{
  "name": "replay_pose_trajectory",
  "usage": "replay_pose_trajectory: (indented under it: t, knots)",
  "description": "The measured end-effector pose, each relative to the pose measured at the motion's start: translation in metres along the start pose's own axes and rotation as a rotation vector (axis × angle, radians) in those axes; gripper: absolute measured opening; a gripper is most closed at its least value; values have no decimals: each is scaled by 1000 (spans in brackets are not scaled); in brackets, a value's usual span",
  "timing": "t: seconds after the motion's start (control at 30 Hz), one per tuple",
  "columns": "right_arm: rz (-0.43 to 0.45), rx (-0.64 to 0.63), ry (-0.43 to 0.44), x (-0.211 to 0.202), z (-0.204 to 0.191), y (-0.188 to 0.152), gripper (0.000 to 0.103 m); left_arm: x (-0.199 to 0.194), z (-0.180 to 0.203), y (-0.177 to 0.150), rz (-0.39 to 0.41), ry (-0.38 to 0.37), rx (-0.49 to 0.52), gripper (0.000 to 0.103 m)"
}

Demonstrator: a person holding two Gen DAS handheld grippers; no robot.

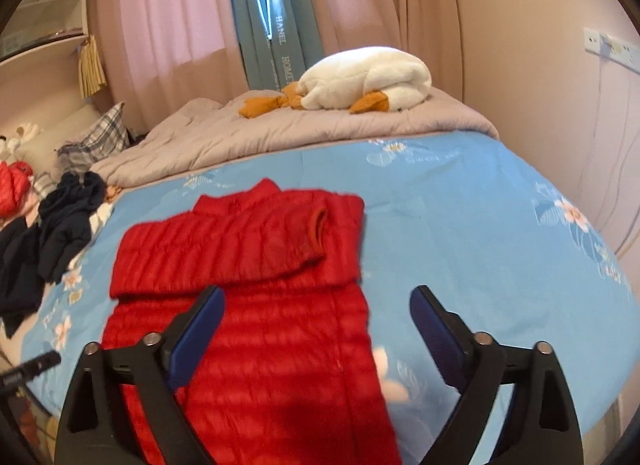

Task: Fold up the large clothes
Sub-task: 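Move both tools down to the jacket hem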

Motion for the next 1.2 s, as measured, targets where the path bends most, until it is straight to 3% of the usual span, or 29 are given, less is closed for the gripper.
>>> replay_pose_trajectory:
  t: [0.53, 0.73, 1.2]
  knots:
    - [-205, 107, 22, 3, 20, -120, 95, 17, 1, -66, -101, -99, 9, 95]
    - [-231, 167, 34, -1, 27, -138, 95, 22, -9, -78, -112, -87, -25, 95]
    - [-264, 176, 70, -3, 20, -158, 95, 29, -13, -98, -161, -114, -31, 95]
Point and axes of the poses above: each gripper's, at about its wrist camera, not at the fingertips, and x roughly the way its jaws point, z to its right, y to its top, the point moved 9 cm from there along x, roughly the way its jaws point, and after that the axes turned 2 degrees about y, right-handed, at the moved point
